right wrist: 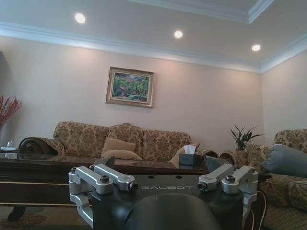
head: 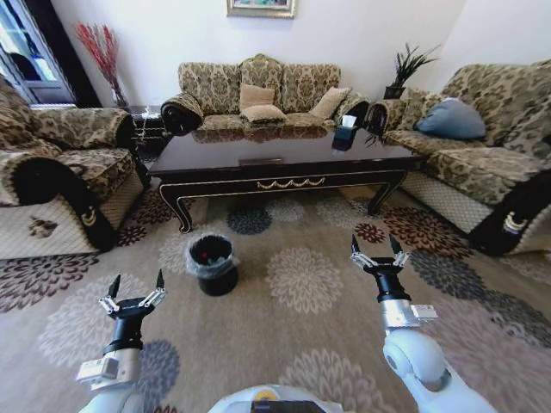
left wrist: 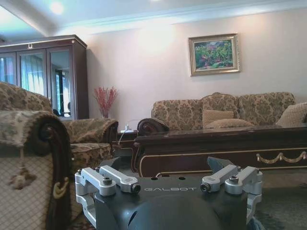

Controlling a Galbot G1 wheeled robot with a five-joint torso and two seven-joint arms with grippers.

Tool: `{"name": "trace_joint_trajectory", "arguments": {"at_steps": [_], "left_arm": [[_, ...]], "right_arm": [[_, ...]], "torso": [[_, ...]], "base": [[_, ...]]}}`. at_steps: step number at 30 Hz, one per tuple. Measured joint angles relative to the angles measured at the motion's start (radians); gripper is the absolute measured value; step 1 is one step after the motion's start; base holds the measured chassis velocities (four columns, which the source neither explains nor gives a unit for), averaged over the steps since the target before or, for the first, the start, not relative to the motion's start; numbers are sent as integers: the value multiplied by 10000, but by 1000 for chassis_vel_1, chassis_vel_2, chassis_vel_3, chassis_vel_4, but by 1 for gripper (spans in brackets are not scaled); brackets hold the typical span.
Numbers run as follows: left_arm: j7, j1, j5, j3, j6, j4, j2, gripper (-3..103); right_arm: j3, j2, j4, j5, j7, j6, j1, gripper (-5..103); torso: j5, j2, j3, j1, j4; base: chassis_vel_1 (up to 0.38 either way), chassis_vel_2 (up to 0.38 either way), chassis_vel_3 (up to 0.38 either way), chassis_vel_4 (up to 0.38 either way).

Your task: Move to the front of the table and pick up the trash from the floor, then place it into the trash bin.

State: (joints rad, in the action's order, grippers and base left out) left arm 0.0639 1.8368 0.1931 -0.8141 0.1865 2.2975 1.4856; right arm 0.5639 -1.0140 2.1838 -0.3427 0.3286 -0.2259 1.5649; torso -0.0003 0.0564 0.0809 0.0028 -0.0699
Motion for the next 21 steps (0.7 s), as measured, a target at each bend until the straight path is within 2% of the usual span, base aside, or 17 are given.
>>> {"name": "trace_joint_trajectory", "arguments": {"at_steps": [1, 6, 7, 9, 10, 11, 13, 16, 18, 21], "left_arm": [[1, 0, 0, 0, 0, 0, 0, 100], [3, 0, 1, 0, -4, 0, 0, 100], [4, 0, 0, 0, -4, 3, 0, 100], [5, 0, 0, -2, -3, 7, 0, 100], [6, 0, 1, -2, -5, 4, 0, 100], [7, 0, 1, -1, -6, 4, 0, 100], [9, 0, 1, -2, -6, 6, 0, 100], [9, 0, 1, -1, -5, 4, 0, 100], [10, 0, 1, -1, -5, 4, 0, 100], [11, 0, 1, -1, -5, 4, 0, 100]], "right_arm": [[0, 0, 0, 0, 1, 1, 0, 100], [0, 0, 0, -1, 4, 5, 0, 100], [0, 0, 0, -1, 4, 7, 0, 100], [0, 0, 0, 0, 4, 7, 0, 100], [0, 0, 1, 0, 5, 7, -1, 100], [-1, 0, 0, -1, 5, 9, -1, 100], [-1, 0, 0, -1, 5, 11, -1, 100], [0, 0, 1, 0, 5, 10, -1, 100], [-1, 0, 0, -1, 5, 11, -1, 100], [-1, 0, 1, -1, 5, 11, -1, 100]], "torso": [[10, 0, -1, -1, -3], [-6, 0, 1, 1, -2], [16, 0, -3, -3, -5], [12, 2, -5, -4, -3], [-8, 0, -2, -2, -1], [-9, -2, 1, 0, -1], [17, -1, -1, -2, -3], [-11, -1, 1, 0, -3], [13, -2, -1, -2, -2], [-4, -2, -2, -2, -2]], "base": [[373, -352, -344, 355], [368, -377, -369, 365], [353, -358, -348, 371], [342, -358, -348, 361], [342, -377, -377, 361], [361, -377, -358, 386], [343, -346, -330, 310], [299, -355, -316, 374], [319, -390, -328, 392], [305, -417, -305, 402]]}}
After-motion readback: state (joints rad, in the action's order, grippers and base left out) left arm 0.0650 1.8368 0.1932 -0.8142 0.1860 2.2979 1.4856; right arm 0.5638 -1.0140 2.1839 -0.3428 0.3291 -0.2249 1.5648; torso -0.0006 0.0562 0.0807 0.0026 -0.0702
